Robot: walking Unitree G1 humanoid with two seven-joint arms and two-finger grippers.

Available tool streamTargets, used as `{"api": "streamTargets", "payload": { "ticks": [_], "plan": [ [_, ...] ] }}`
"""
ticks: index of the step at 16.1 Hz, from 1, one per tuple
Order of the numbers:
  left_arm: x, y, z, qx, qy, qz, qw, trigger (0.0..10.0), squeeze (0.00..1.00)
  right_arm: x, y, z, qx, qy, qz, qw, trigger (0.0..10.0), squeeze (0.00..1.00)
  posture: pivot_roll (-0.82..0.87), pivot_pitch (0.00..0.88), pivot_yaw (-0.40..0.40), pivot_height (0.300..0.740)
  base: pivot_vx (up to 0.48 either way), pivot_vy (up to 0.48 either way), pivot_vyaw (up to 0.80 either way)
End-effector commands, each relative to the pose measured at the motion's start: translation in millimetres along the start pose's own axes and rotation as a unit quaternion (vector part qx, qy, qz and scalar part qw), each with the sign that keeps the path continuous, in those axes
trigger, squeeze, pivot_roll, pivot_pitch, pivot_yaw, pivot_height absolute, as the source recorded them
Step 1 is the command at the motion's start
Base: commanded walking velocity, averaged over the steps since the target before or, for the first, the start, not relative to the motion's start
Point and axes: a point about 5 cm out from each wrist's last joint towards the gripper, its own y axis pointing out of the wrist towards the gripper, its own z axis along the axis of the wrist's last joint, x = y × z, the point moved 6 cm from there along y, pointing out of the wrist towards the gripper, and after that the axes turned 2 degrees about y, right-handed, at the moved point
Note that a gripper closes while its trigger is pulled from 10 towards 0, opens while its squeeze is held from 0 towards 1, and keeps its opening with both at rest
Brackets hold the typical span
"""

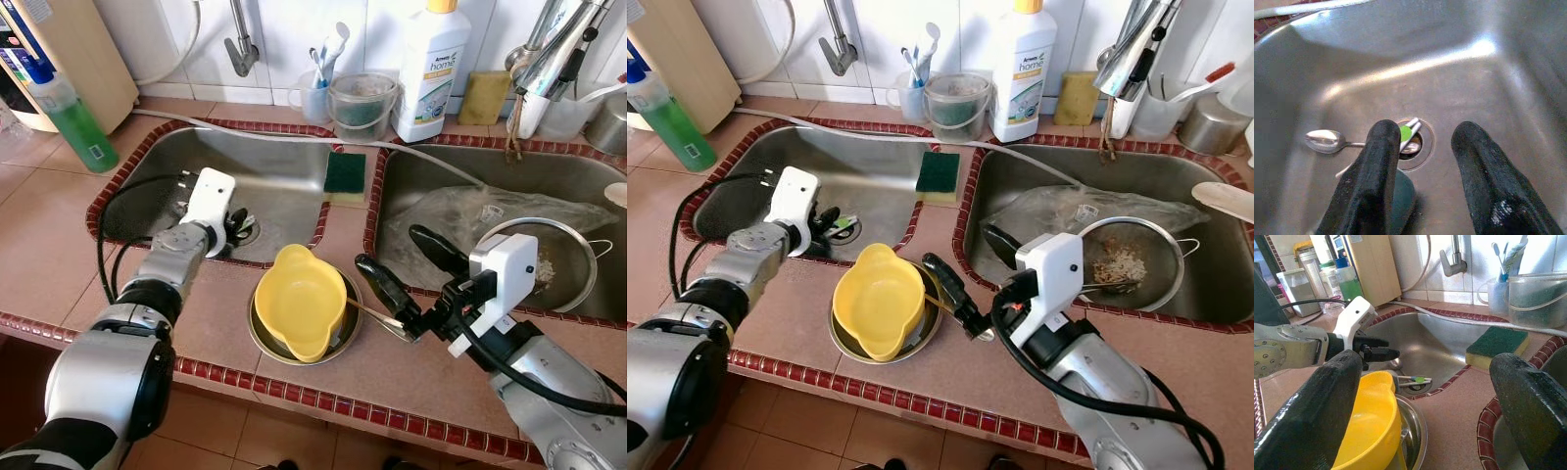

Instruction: Kitchen organization

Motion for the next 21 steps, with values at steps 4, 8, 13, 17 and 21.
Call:
{"api": "streamTargets", "payload": {
  "ticks": [4,8,13,17,21],
  "plan": [
    [-12.8,-3.2,15,0.028,0.001,0.000,1.000,10.0,1.00,-2.3,9.1,4,0.019,0.000,0.004,1.000,10.0,0.00,-0.21,0.127,0.125,0.740,0.000,0.000,0.00],
    [-16.4,-15.9,49,0.128,-0.020,-0.009,0.992,10.0,1.00,2.3,35.4,26,0.098,0.008,-0.022,0.995,10.0,0.00,-0.15,0.086,0.090,0.740,0.000,0.000,0.00],
    [0.0,-45.0,82,0.223,-0.024,-0.015,0.974,10.0,1.00,14.5,55.6,37,0.136,-0.018,-0.056,0.989,10.0,0.00,-0.09,0.058,0.054,0.740,0.000,0.000,0.00],
    [-0.5,-83.7,90,0.284,-0.053,0.021,0.957,10.0,1.00,40.3,61.8,37,0.149,-0.052,-0.122,0.980,10.0,0.00,-0.07,0.043,0.036,0.740,0.000,0.000,0.00],
    [-8.7,-108.7,78,0.282,-0.079,0.077,0.953,10.0,0.16,71.1,59.9,30,0.144,-0.067,-0.197,0.967,10.0,0.00,-0.05,0.034,0.026,0.740,0.000,0.000,0.00]
  ]
}}
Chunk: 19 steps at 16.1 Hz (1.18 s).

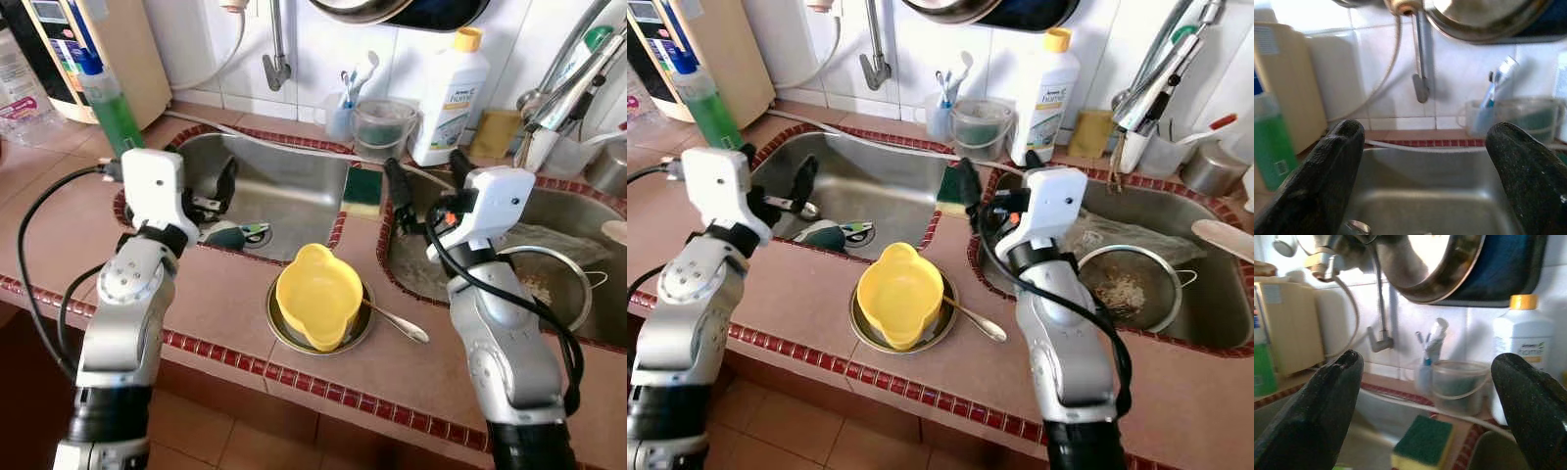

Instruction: Kitchen organization

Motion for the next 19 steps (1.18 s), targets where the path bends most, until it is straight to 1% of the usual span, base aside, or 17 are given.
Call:
{"api": "streamTargets", "payload": {
  "ticks": [1,2,3,4,6,8,9,10,12,18,19],
  "plan": [
    [-3.6,-2.3,7,0.007,0.009,0.011,1.000,10.0,0.00,1.6,2.6,2,0.008,-0.001,-0.006,1.000,10.0,0.00,-0.05,0.033,0.024,0.740,0.000,0.000,0.00],
    [-2.7,-3.9,8,0.007,0.016,0.012,1.000,10.0,0.00,1.0,3.0,1,0.009,-0.002,-0.005,1.000,10.0,0.00,-0.05,0.032,0.023,0.740,0.000,0.000,0.00],
    [2.0,-9.2,9,0.013,0.022,0.009,1.000,10.0,0.00,-1.5,2.5,-1,0.012,-0.004,-0.001,1.000,10.0,0.00,-0.05,0.032,0.023,0.740,0.000,0.000,0.00],
    [5.1,-12.5,5,0.006,0.007,0.007,1.000,10.0,0.00,-4.0,0.6,-4,0.009,-0.006,0.005,1.000,10.0,0.00,-0.05,0.035,0.024,0.740,0.000,0.000,0.00],
    [11.8,-19.2,-4,-0.009,-0.009,0.005,1.000,10.0,0.00,-6.1,-3.7,-11,0.005,-0.016,0.008,1.000,10.0,0.00,-0.05,0.035,0.023,0.740,0.000,0.000,0.00],
    [13.9,-22.4,-9,-0.020,-0.017,0.009,1.000,10.0,0.00,-7.2,-7.8,-16,0.002,-0.033,0.009,0.999,10.0,0.00,-0.06,0.036,0.021,0.740,0.000,0.000,0.00],
    [13.9,-23.5,-10,-0.019,-0.017,0.009,1.000,10.0,0.00,-7.2,-9.1,-17,0.000,-0.031,0.008,0.999,10.0,0.00,-0.05,0.039,0.021,0.740,0.000,0.000,0.00],
    [12.0,-27.3,-18,-0.031,-0.013,0.014,0.999,10.0,0.00,-9.0,-12.4,-22,-0.006,-0.034,0.011,0.999,10.0,0.00,-0.06,0.041,0.020,0.740,0.000,0.000,0.00],
    [10.5,-29.4,-19,-0.033,-0.015,0.016,0.999,10.0,0.00,-8.4,-14.9,-25,-0.011,-0.037,0.012,0.999,10.0,0.00,-0.06,0.049,0.020,0.740,0.000,0.000,0.00],
    [10.2,-28.5,-19,-0.038,-0.025,0.021,0.999,10.0,0.00,-3.0,-13.9,-25,-0.011,-0.047,0.006,0.999,10.0,0.00,-0.06,0.069,0.016,0.740,0.000,0.000,0.00],
    [9.4,-28.2,-19,-0.039,-0.026,0.024,0.999,10.0,0.00,-1.9,-13.4,-25,-0.011,-0.049,0.005,0.999,10.0,0.00,-0.06,0.076,0.015,0.740,0.000,0.315,0.00]
  ]
}}
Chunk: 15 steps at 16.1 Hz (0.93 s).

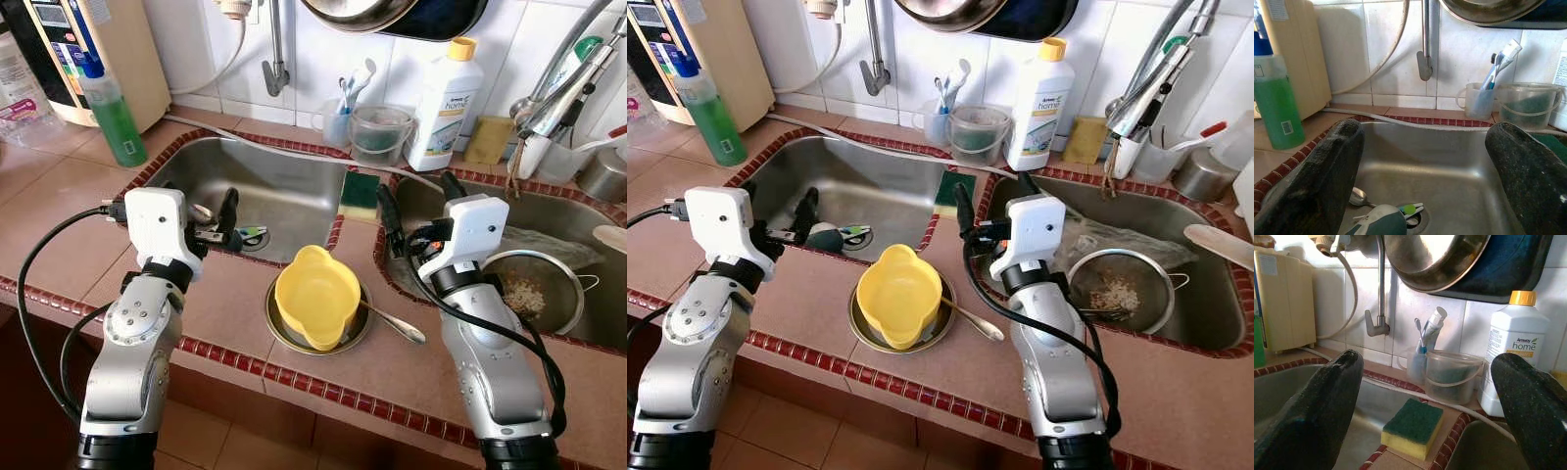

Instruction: Kitchen organization

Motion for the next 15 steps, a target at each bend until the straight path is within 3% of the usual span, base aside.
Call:
{"api": "streamTargets", "payload": {
  "ticks": [1,8,10,15],
  "plan": [
    [-3.1,0.5,4.2,0.003,-0.001,0.009,1.000,10.0,0.00,3.3,2.1,1.9,0.005,-0.005,-0.004,1.000,10.0,0.00,-0.06,0.077,0.013,0.740,0.000,0.439,0.00],
    [-3.0,2.9,6.0,0.002,-0.005,0.012,1.000,10.0,0.00,4.8,4.2,2.4,0.005,-0.007,-0.007,1.000,10.0,0.00,-0.06,0.088,0.012,0.740,0.000,0.470,0.00],
    [-4.1,3.5,8.2,0.008,-0.004,0.015,1.000,10.0,0.00,5.4,5.3,0.8,0.000,-0.006,-0.009,1.000,10.0,0.00,-0.06,0.088,0.012,0.740,0.000,0.000,0.00],
    [-2.3,5.2,10.9,0.011,0.000,0.011,1.000,10.0,0.00,4.5,7.6,-1.3,-0.005,-0.003,-0.008,1.000,10.0,0.00,-0.06,0.084,0.010,0.740,0.000,0.000,-0.76]
  ]
}}
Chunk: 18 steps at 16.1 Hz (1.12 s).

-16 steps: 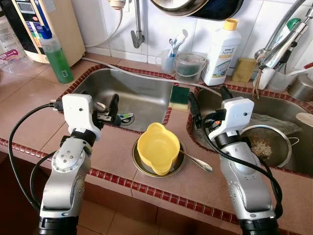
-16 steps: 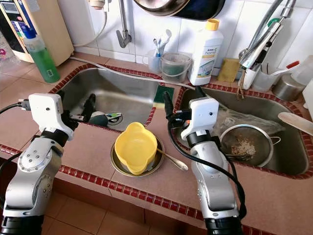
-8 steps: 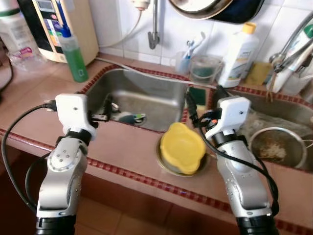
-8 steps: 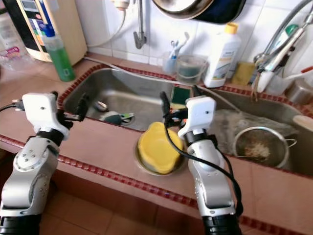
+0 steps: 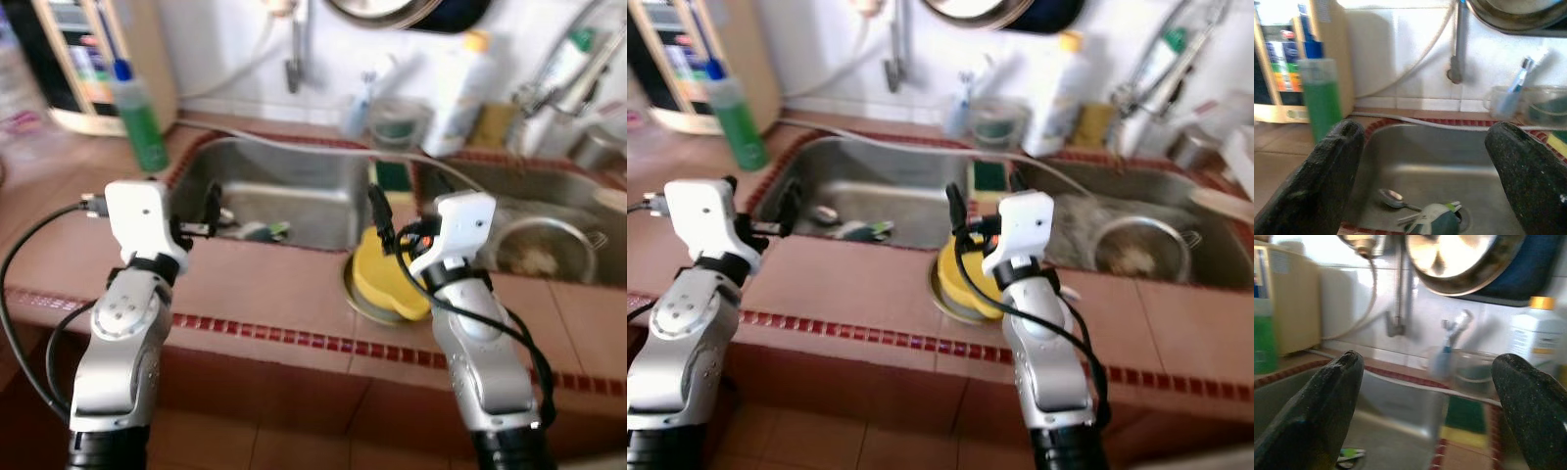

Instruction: Kitchen organization

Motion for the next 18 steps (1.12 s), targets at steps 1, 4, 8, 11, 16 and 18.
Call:
{"api": "streamTargets", "payload": {
  "ticks": [1,4,8,11,16,18],
  "plan": [
    [10.2,1.8,5,0.008,-0.004,-0.016,1.000,10.0,0.00,8.7,-0.5,-1,-0.004,-0.005,-0.011,1.000,10.0,0.00,-0.06,0.083,0.010,0.740,0.000,0.000,-0.76],
    [12.2,2.6,7,0.009,-0.001,-0.023,1.000,10.0,0.00,7.9,0.9,-2,-0.005,-0.007,-0.010,1.000,10.0,0.00,-0.06,0.079,0.007,0.740,0.000,0.000,-0.75],
    [17.9,2.4,13,0.014,0.040,-0.055,0.998,10.0,0.00,10.8,0.7,-6,-0.018,-0.009,-0.018,1.000,10.0,0.00,-0.06,0.082,0.006,0.740,0.000,0.000,-0.69],
    [14.0,2.7,14,0.015,0.036,-0.057,0.998,10.0,0.00,8.1,0.4,-8,-0.019,-0.008,-0.012,1.000,10.0,0.00,-0.05,0.079,0.008,0.740,0.000,0.000,-0.75],
    [20.0,-0.8,12,0.013,0.004,-0.063,0.998,10.0,0.00,6.0,-0.3,-10,-0.024,-0.008,-0.010,1.000,10.0,0.00,-0.06,0.073,0.006,0.740,0.000,-0.262,-0.76],
    [20.6,-0.2,13,0.016,0.005,-0.060,0.998,10.0,0.00,5.0,-1.9,-10,-0.022,-0.001,-0.006,1.000,10.0,0.00,-0.06,0.069,0.004,0.740,0.000,0.000,-0.21]
  ]
}}
